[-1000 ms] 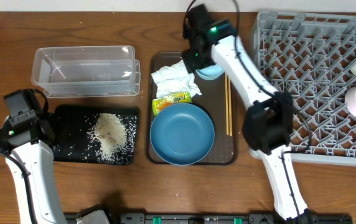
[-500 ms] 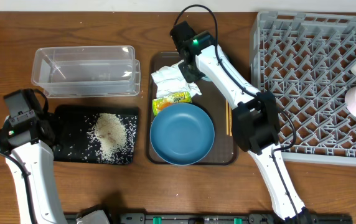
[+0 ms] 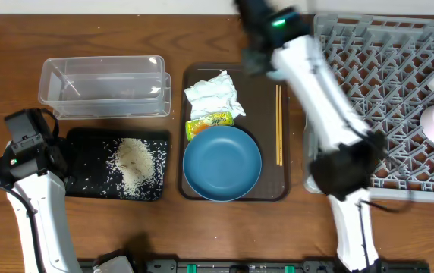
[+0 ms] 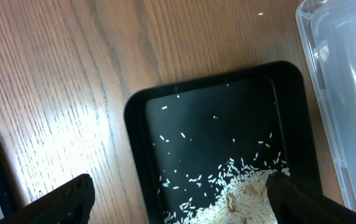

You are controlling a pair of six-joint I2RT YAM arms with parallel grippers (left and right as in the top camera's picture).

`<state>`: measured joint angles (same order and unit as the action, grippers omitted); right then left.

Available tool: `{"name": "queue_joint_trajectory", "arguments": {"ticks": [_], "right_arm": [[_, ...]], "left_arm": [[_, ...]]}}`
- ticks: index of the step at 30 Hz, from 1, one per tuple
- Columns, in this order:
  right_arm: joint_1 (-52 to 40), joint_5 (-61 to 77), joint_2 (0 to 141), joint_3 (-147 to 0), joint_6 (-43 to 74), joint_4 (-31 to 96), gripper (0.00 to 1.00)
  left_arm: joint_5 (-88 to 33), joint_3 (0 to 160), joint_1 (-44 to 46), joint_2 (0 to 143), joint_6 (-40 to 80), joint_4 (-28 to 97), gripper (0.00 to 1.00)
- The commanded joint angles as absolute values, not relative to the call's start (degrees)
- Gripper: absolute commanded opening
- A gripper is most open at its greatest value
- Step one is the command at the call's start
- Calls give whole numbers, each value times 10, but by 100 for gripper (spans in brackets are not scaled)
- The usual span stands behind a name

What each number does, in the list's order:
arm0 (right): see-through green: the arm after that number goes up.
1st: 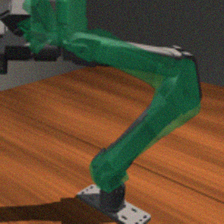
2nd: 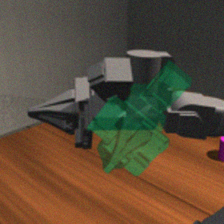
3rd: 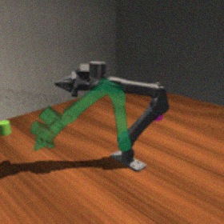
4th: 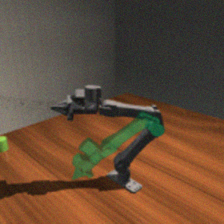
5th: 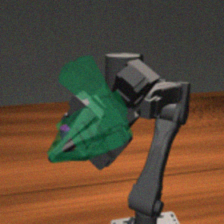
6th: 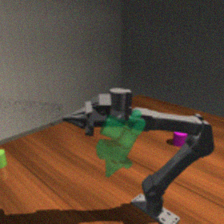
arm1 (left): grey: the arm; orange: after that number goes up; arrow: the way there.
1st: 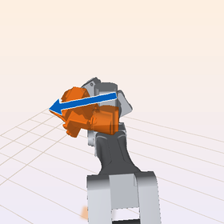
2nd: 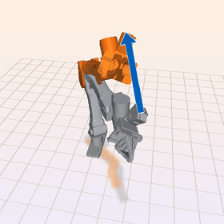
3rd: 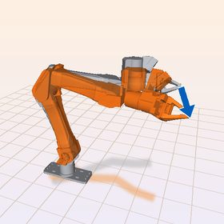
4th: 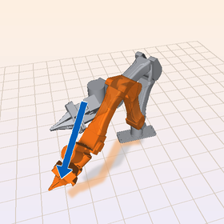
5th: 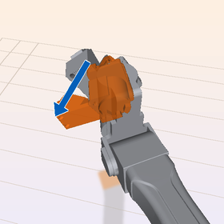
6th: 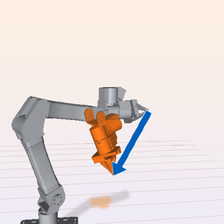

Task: Sort waste into correct bins and load items into the dishwasher rack
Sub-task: 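Carry the light-blue bowl to the rack's far right area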

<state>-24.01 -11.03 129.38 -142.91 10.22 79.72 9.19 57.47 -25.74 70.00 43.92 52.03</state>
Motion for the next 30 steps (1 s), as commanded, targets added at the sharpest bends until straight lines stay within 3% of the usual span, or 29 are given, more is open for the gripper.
{"name": "queue_joint_trajectory", "arguments": {"ticks": [1, 11, 14, 20, 30], "right_arm": [[-155, -111, 1216, -1445, 168, 827, 1], [106, 8, 1134, -1445, 192, 969, 1], [157, 44, 1135, -1432, 172, 963, 1], [222, 252, 1135, -1336, 71, 837, 1], [285, 557, 1135, -1076, 109, 446, 1]], "left_arm": [[95, 585, -260, 699, 445, 520, 91], [95, 585, -260, 699, 445, 520, 91], [95, 585, -260, 699, 445, 520, 91], [95, 585, -260, 699, 445, 520, 91], [95, 585, -260, 699, 445, 520, 90]]}}
